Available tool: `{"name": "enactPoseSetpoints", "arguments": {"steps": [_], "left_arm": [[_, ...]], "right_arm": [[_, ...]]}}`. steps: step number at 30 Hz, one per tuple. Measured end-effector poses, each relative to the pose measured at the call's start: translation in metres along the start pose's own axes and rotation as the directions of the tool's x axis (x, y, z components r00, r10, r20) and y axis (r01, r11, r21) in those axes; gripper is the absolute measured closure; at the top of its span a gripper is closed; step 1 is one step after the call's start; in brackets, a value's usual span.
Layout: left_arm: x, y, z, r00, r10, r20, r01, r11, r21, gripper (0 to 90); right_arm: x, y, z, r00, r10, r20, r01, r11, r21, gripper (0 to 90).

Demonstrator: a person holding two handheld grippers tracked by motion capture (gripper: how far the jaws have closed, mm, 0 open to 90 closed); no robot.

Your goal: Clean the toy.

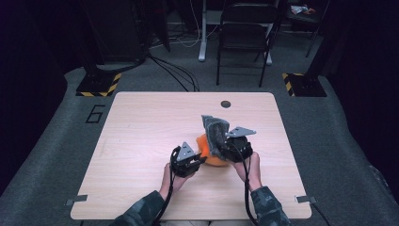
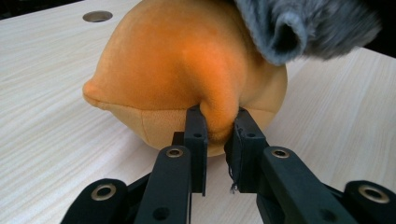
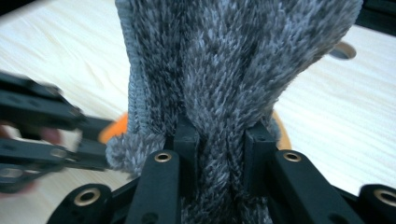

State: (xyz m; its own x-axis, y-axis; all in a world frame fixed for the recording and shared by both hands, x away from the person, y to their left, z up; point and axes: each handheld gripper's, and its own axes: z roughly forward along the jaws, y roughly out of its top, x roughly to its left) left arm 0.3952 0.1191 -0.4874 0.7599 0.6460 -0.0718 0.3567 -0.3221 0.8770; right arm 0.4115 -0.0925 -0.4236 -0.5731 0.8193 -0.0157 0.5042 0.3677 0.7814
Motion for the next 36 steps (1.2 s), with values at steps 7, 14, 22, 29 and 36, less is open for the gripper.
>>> {"name": "enactPoseSetpoints", "arguments": {"steps": [7,14,22,29,36], "left_arm": [[0.003,-0.002,0.004,1.0000,0.007,-0.005,-0.007,0.9998,0.020,78.6],[0.002,-0.001,0.004,0.9998,0.018,-0.002,-0.018,0.9995,0.026,78.0],[0.002,-0.001,0.005,0.9999,0.014,0.008,-0.014,0.9992,0.036,77.4],[0.006,-0.001,0.004,0.9999,-0.008,0.006,0.008,0.9993,0.035,76.8],[0.010,-0.001,0.003,0.9990,-0.044,0.002,0.044,0.9987,0.026,77.1]], "right_arm": [[-0.015,-0.013,0.009,0.9975,0.023,0.067,-0.026,0.999,0.044,71.2],[-0.033,-0.027,0.016,0.9924,0.067,0.103,-0.076,0.993,0.087,70.9],[-0.052,-0.046,0.027,0.9838,0.125,0.128,-0.144,0.979,0.146,70.8],[-0.058,-0.061,0.043,0.9819,0.107,0.157,-0.143,0.959,0.243,69.9],[-0.057,-0.036,0.013,0.9782,0.133,0.160,-0.155,0.978,0.137,69.9]]}}
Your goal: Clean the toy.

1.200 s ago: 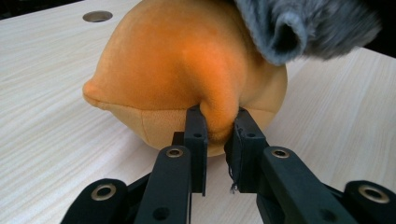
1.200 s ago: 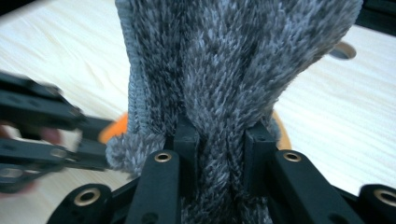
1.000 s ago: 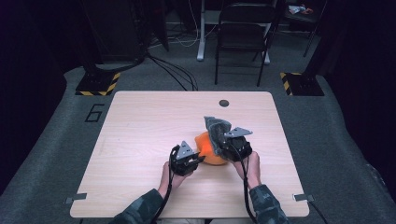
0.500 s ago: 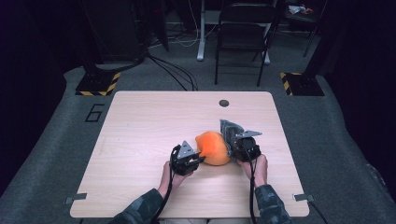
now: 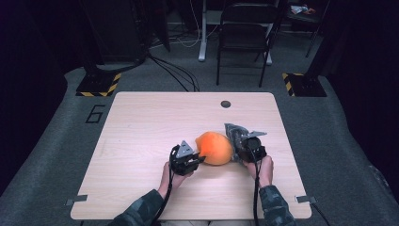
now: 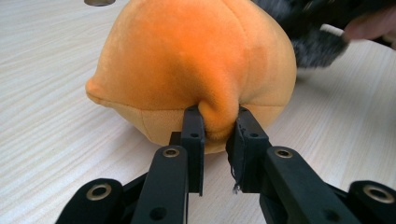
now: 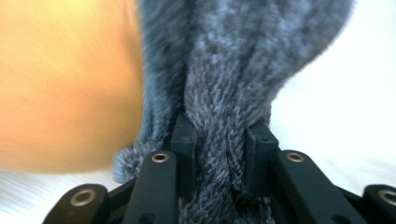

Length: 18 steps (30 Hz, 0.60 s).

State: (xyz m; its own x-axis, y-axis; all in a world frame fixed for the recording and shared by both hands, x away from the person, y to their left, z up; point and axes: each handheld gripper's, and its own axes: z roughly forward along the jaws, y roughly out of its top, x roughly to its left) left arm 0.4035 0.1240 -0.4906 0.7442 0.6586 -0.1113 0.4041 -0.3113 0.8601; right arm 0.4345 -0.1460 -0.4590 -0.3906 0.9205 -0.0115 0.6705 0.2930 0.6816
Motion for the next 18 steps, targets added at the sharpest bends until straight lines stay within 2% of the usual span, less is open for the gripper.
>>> {"name": "enactPoseSetpoints", "arguments": {"steps": [1,2,4,5,6,8,10,12,16,18], "left_arm": [[0.000,0.000,0.000,1.0000,-0.007,-0.001,0.007,0.9999,-0.007,77.2],[0.000,0.001,-0.001,1.0000,0.000,0.001,0.000,1.0000,-0.003,77.4],[-0.001,0.002,-0.002,0.9999,-0.015,0.003,0.015,0.9999,-0.008,77.6],[-0.002,0.003,-0.002,0.9999,-0.012,0.005,0.012,0.9999,-0.008,77.6],[-0.003,0.003,-0.002,0.9998,-0.017,0.008,0.017,0.9998,-0.007,77.6],[-0.006,0.003,-0.003,0.9994,-0.029,0.020,0.030,0.9995,-0.008,77.7],[-0.008,0.004,-0.003,0.9994,-0.027,0.019,0.028,0.9996,-0.004,77.8],[-0.009,0.003,-0.002,0.9994,-0.026,0.022,0.026,0.9996,0.011,77.8],[-0.007,0.002,0.000,0.9997,-0.006,0.024,0.005,0.9998,0.017,77.8],[-0.007,0.002,0.001,0.9995,-0.018,0.025,0.018,0.9997,0.016,77.8]], "right_arm": [[0.002,0.003,-0.006,1.0000,0.002,0.002,-0.002,1.000,-0.017,69.9],[0.007,0.009,-0.014,0.9998,-0.014,-0.012,0.013,0.998,-0.053,69.9],[0.017,0.016,-0.024,0.9984,-0.033,-0.046,0.029,0.995,-0.098,69.9],[0.023,0.020,-0.030,0.9962,-0.060,-0.064,0.052,0.991,-0.122,69.9],[0.032,0.024,-0.035,0.9943,-0.067,-0.083,0.054,0.988,-0.143,69.9],[0.047,0.028,-0.040,0.9866,-0.118,-0.113,0.099,0.982,-0.158,69.8],[0.061,0.029,-0.037,0.9807,-0.155,-0.119,0.138,0.980,-0.140,69.5],[0.067,0.024,-0.028,0.9797,-0.188,-0.070,0.180,0.978,-0.105,69.4],[0.059,0.019,-0.019,0.9818,-0.175,-0.075,0.167,0.982,-0.093,69.2],[0.056,0.018,-0.019,0.9844,-0.165,-0.062,0.160,0.984,-0.080,69.2]]}}
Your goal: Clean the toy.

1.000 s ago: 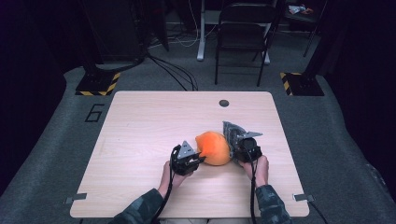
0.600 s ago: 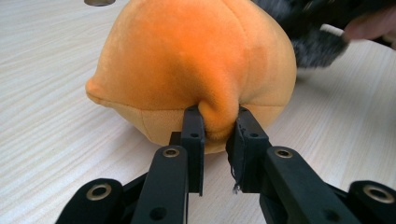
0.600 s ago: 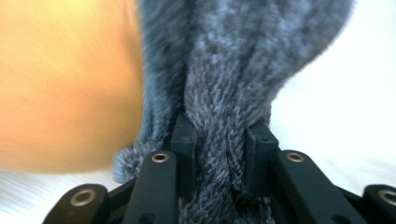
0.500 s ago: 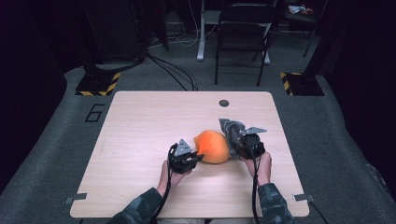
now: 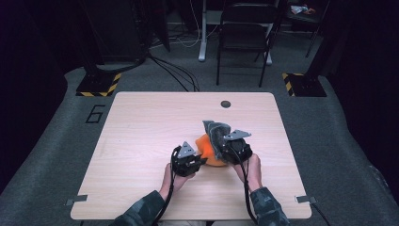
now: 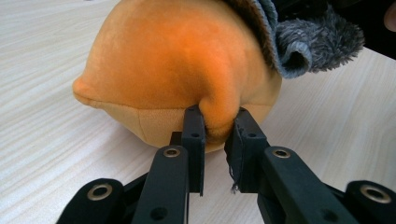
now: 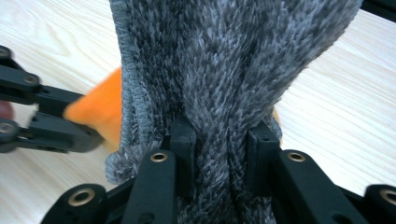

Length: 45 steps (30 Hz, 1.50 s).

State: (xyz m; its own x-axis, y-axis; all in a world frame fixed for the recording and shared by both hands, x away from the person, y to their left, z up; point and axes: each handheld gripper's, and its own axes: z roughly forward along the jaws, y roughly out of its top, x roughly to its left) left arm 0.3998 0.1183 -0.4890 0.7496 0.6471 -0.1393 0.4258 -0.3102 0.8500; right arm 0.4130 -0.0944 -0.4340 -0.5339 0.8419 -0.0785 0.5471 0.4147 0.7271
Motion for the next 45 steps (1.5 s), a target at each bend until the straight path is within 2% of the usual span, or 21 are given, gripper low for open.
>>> {"name": "enactPoseSetpoints", "arguments": {"steps": [4,7,8,14,18,19,21,22,23,24,26,28,30,32,34,37,40,42,43,45], "left_arm": [[0.003,-0.001,0.000,1.0000,0.006,0.000,-0.006,1.0000,0.003,77.8],[0.002,-0.001,0.001,1.0000,0.007,0.001,-0.007,1.0000,0.004,77.8],[0.002,-0.001,0.001,0.9999,0.014,-0.004,-0.014,0.9999,0.001,77.7],[0.003,-0.002,0.002,1.0000,0.005,0.000,-0.005,1.0000,0.001,77.7],[0.006,-0.002,0.001,1.0000,0.000,-0.001,0.000,1.0000,0.005,77.4],[0.006,-0.002,0.001,1.0000,0.001,-0.001,-0.001,1.0000,0.004,77.4],[0.007,-0.002,0.000,0.9999,0.012,-0.006,-0.012,0.9999,0.004,77.2],[0.007,-0.002,0.000,1.0000,-0.004,-0.001,0.004,1.0000,0.006,77.1],[0.008,-0.003,0.000,1.0000,-0.001,-0.006,0.001,1.0000,0.002,77.1],[0.009,-0.003,0.000,1.0000,-0.003,-0.006,0.003,1.0000,0.004,77.0],[0.009,-0.003,0.001,0.9999,-0.006,-0.009,0.006,1.0000,0.005,77.0],[0.009,-0.003,0.001,0.9999,-0.007,-0.012,0.007,1.0000,0.004,77.0],[0.009,-0.003,0.001,0.9999,-0.005,-0.013,0.005,1.0000,0.006,77.0],[0.009,-0.004,0.001,0.9998,-0.002,-0.018,0.002,1.0000,0.006,76.9],[0.010,-0.004,0.001,0.9997,-0.009,-0.021,0.009,0.9999,0.008,76.8],[0.010,-0.005,0.002,0.9999,-0.013,-0.009,0.013,0.9999,0.010,76.3],[0.009,-0.004,0.003,0.9999,0.005,-0.015,-0.005,1.0000,0.005,74.3],[0.008,-0.003,0.002,0.9999,0.006,-0.014,-0.006,1.0000,0.003,68.5],[0.008,-0.001,0.000,0.9996,0.022,-0.018,-0.022,0.9997,0.008,63.5],[0.009,0.003,-0.004,0.9986,0.047,-0.026,-0.047,0.9987,-0.018,52.7]], "right_arm": [[-0.012,-0.008,0.006,0.9994,0.034,0.003,-0.034,0.999,0.017,69.1],[-0.022,-0.015,0.009,0.9978,0.062,0.023,-0.063,0.997,0.042,69.0],[-0.026,-0.017,0.011,0.9977,0.059,0.033,-0.061,0.997,0.048,69.0],[-0.044,-0.037,0.028,0.9898,0.130,0.060,-0.136,0.984,0.117,69.1],[-0.047,-0.051,0.045,0.9905,0.114,0.077,-0.127,0.974,0.189,68.6],[-0.046,-0.052,0.046,0.9891,0.125,0.078,-0.137,0.974,0.178,68.6],[-0.044,-0.048,0.044,0.9917,0.090,0.092,-0.107,0.975,0.195,68.3],[-0.045,-0.046,0.041,0.9910,0.092,0.097,-0.109,0.976,0.187,68.3],[-0.046,-0.044,0.037,0.9887,0.103,0.109,-0.121,0.977,0.174,68.4],[-0.048,-0.042,0.032,0.9879,0.102,0.117,-0.119,0.981,0.151,68.6],[-0.049,-0.035,0.019,0.9834,0.136,0.119,-0.148,0.985,0.093,68.7],[-0.044,-0.025,0.005,0.9838,0.144,0.107,-0.147,0.989,0.024,68.7],[-0.036,-0.018,-0.002,0.9883,0.118,0.096,-0.118,0.993,-0.011,68.7],[-0.026,-0.013,-0.002,0.9945,0.086,0.059,-0.086,0.996,-0.009,68.4],[-0.018,-0.012,0.004,0.9971,0.052,0.056,-0.053,0.998,0.017,68.1],[-0.019,-0.018,0.011,0.9972,0.054,0.051,-0.056,0.998,0.039,68.4],[-0.023,-0.021,0.014,0.9969,0.062,0.048,-0.064,0.997,0.037,68.4],[-0.021,-0.020,0.013,0.9952,0.077,0.061,-0.080,0.995,0.053,68.4],[-0.023,-0.020,0.014,0.9969,0.050,0.060,-0.053,0.998,0.044,68.4],[-0.022,-0.020,0.014,0.9967,0.051,0.063,-0.054,0.997,0.050,68.4]]}}
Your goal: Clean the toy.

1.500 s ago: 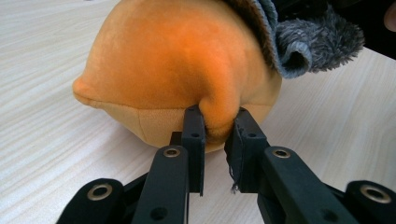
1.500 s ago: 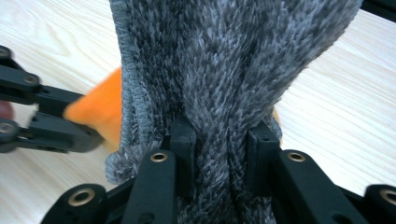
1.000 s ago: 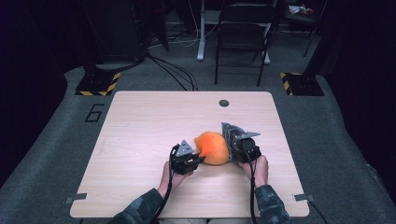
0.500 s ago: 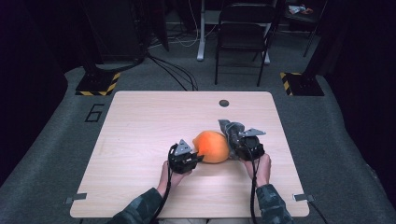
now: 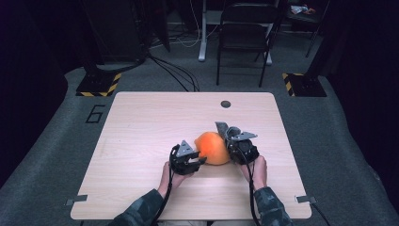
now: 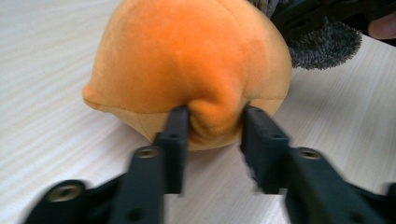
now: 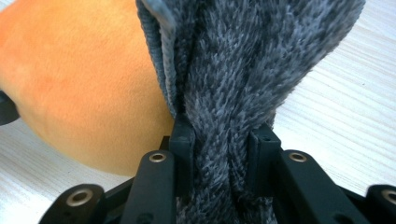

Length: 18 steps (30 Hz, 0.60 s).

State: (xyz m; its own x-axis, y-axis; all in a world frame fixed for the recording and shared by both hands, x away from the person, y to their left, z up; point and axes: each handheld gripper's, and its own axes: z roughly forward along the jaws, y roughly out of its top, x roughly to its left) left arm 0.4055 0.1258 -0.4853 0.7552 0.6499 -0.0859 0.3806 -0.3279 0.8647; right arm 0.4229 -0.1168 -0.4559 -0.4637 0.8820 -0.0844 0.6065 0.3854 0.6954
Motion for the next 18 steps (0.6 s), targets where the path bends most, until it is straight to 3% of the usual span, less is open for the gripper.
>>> {"name": "enactPoseSetpoints", "arguments": {"steps": [2,6,7,8,9,11,12,15,18], "left_arm": [[0.000,0.005,-0.002,0.9974,0.072,0.000,-0.072,0.9973,-0.012,45.0],[-0.004,0.006,0.004,0.9802,0.197,0.016,-0.198,0.9797,0.032,36.8],[-0.006,0.005,0.006,0.9764,0.216,0.009,-0.216,0.9757,0.036,36.9],[-0.008,0.005,0.008,0.9664,0.257,-0.004,-0.257,0.9654,0.044,37.1],[-0.010,0.004,0.009,0.9613,0.274,-0.024,-0.273,0.9609,0.044,40.0],[-0.010,0.002,0.010,0.9527,0.299,-0.056,-0.297,0.9541,0.043,52.0],[-0.009,0.001,0.011,0.9564,0.286,-0.060,-0.284,0.9581,0.039,58.8],[-0.006,-0.002,0.012,0.9757,0.210,-0.062,-0.208,0.9776,0.030,71.6],[-0.008,0.000,0.011,0.9796,0.186,-0.075,-0.185,0.9825,0.020,76.0]], "right_arm": [[0.000,0.000,0.000,1.0000,0.003,-0.008,-0.003,1.000,0.001,68.4],[-0.002,0.000,0.000,0.9999,0.004,-0.011,-0.004,1.000,0.004,68.3],[-0.002,0.000,0.001,0.9999,0.008,-0.012,-0.008,1.000,0.003,68.3],[-0.003,0.000,0.001,0.9999,0.008,-0.012,-0.008,1.000,0.005,68.3],[-0.003,-0.001,0.001,0.9998,0.014,-0.013,-0.014,1.000,0.011,68.3],[-0.004,-0.002,0.003,1.0000,0.006,-0.003,-0.006,1.000,0.008,68.2],[-0.005,-0.002,0.003,0.9998,0.020,-0.006,-0.020,1.000,0.015,68.2],[-0.007,-0.003,0.004,0.9995,0.030,-0.005,-0.030,0.999,0.012,68.3],[-0.009,-0.003,0.002,0.9985,0.054,-0.005,-0.054,0.999,0.006,69.4]]}}
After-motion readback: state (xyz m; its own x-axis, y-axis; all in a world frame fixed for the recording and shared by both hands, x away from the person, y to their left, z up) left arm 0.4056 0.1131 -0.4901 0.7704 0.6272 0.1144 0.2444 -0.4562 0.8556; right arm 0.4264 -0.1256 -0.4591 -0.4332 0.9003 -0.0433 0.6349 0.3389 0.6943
